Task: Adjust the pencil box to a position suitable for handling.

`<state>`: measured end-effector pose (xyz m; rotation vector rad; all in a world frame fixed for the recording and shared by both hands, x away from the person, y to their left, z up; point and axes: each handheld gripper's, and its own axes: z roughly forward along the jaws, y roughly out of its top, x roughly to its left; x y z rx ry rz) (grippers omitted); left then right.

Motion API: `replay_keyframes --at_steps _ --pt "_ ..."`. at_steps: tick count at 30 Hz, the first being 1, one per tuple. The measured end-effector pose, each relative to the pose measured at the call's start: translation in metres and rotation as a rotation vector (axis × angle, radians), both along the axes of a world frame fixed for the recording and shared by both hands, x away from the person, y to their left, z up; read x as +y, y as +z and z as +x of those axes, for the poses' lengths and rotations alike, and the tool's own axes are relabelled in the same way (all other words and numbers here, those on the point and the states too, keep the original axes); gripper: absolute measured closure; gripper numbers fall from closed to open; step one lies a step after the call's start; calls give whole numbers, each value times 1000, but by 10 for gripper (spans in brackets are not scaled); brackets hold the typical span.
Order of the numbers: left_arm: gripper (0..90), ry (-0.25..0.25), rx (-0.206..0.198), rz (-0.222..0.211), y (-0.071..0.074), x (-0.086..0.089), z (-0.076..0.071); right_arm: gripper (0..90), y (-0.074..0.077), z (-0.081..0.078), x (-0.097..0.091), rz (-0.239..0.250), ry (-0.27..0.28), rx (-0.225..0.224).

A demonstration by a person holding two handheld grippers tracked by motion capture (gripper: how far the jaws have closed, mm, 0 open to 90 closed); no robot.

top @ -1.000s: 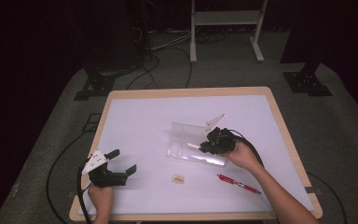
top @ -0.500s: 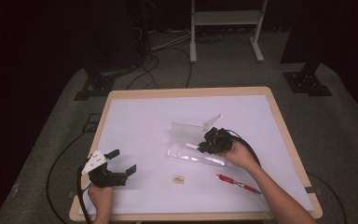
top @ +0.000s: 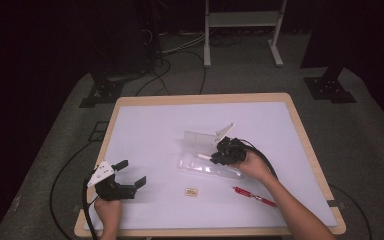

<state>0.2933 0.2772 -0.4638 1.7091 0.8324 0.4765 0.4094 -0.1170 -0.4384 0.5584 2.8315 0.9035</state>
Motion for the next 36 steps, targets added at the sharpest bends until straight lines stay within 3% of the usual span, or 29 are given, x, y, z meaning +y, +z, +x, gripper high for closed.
replay_keyframes --at_steps 30,36 --pt "0 -1 -1 0 0 0 0 772 -13 7 3 -33 -2 25" --pt "0 0 1 -1 0 0 0 710 -8 2 3 -22 5 6"
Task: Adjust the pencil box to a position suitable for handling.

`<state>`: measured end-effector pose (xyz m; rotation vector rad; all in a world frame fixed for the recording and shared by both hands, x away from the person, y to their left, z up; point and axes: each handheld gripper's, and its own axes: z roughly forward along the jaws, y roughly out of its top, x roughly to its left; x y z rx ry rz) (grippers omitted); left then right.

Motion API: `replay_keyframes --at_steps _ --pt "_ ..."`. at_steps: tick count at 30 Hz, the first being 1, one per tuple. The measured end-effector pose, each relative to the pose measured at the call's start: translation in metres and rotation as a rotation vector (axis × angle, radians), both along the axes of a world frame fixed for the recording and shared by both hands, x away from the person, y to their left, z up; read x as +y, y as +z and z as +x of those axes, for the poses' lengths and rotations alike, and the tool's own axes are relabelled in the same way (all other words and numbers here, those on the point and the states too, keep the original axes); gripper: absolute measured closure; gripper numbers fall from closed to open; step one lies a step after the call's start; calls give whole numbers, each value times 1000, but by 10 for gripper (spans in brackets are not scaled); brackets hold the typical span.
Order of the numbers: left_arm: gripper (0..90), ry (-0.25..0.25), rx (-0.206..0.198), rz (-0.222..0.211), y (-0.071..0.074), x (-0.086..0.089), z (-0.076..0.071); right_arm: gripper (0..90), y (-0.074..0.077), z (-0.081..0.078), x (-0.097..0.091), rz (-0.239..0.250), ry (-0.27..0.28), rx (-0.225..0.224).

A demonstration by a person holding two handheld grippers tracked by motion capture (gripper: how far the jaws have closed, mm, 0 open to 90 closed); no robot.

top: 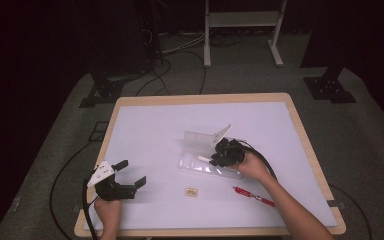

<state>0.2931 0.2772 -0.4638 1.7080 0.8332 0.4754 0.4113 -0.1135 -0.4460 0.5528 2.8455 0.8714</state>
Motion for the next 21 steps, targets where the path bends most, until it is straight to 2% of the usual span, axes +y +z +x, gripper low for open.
replay_keyframes --at_steps 9,16,21 --pt "0 -1 -1 3 0 0 0 690 12 -12 -7 21 4 -11" --pt "0 -1 -1 5 0 0 0 675 20 -23 -23 51 0 11" --pt "0 0 -2 6 0 0 0 666 21 -33 -37 64 5 -3"
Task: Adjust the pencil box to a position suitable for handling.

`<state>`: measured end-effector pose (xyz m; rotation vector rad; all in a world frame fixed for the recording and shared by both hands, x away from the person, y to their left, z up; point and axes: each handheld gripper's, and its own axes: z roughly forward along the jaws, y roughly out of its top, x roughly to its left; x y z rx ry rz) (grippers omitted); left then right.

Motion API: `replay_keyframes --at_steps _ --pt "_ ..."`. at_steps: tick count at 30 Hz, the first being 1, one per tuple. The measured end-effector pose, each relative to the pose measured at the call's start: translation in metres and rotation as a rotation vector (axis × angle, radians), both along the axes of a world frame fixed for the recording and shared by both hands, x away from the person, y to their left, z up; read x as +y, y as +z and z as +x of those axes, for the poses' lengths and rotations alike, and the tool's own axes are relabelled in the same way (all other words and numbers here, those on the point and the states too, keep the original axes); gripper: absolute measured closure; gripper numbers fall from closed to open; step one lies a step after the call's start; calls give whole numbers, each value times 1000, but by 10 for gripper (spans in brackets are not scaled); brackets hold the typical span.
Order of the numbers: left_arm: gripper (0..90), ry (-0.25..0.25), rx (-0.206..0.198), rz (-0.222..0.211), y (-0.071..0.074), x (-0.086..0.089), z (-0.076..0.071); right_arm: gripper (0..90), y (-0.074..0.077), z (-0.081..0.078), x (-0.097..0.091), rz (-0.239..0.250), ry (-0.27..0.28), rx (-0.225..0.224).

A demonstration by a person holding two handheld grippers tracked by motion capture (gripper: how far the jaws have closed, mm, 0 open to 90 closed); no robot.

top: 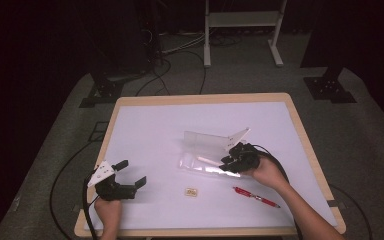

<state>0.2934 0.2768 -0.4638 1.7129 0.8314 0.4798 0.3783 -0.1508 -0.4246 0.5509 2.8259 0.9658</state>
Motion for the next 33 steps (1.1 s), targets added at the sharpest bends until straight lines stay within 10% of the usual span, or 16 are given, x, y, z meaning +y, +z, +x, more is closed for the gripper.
replay_keyframes --at_steps 33 --pt "0 0 4 6 0 -1 0 632 -9 -45 -53 54 -52 39"
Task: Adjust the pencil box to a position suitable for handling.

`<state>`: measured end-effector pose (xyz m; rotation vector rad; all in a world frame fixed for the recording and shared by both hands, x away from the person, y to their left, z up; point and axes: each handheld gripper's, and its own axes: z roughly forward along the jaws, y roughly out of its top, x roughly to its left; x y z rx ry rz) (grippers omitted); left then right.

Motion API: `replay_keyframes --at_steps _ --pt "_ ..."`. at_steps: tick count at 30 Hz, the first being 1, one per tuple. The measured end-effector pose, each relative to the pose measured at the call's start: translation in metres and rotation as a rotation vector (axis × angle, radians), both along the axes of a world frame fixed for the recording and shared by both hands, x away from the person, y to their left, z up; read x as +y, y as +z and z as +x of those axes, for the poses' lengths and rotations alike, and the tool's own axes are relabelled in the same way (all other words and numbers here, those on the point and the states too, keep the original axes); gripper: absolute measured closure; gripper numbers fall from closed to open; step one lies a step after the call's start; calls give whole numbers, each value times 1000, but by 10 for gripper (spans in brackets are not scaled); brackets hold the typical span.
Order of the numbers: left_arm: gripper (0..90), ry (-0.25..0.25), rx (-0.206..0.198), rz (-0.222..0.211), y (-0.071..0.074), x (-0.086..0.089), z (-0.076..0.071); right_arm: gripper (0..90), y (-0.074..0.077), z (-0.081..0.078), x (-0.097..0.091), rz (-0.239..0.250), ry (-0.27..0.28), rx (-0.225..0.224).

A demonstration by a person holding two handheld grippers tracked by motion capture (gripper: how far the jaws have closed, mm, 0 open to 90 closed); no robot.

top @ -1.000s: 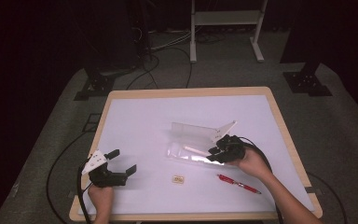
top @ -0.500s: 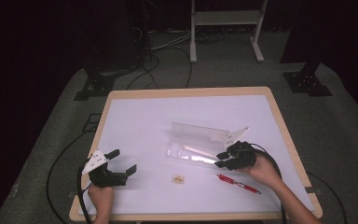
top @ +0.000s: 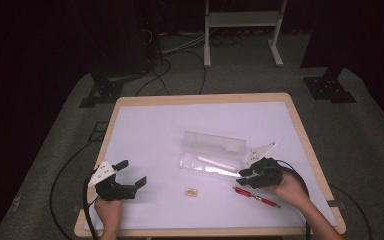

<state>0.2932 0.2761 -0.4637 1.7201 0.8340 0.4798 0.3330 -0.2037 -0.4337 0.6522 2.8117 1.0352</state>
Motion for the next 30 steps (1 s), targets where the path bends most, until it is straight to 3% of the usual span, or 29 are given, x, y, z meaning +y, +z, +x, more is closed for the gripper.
replay_keyframes --at_steps 30 --pt "0 1 0 3 0 0 0 690 -14 -30 -29 7 -10 12"
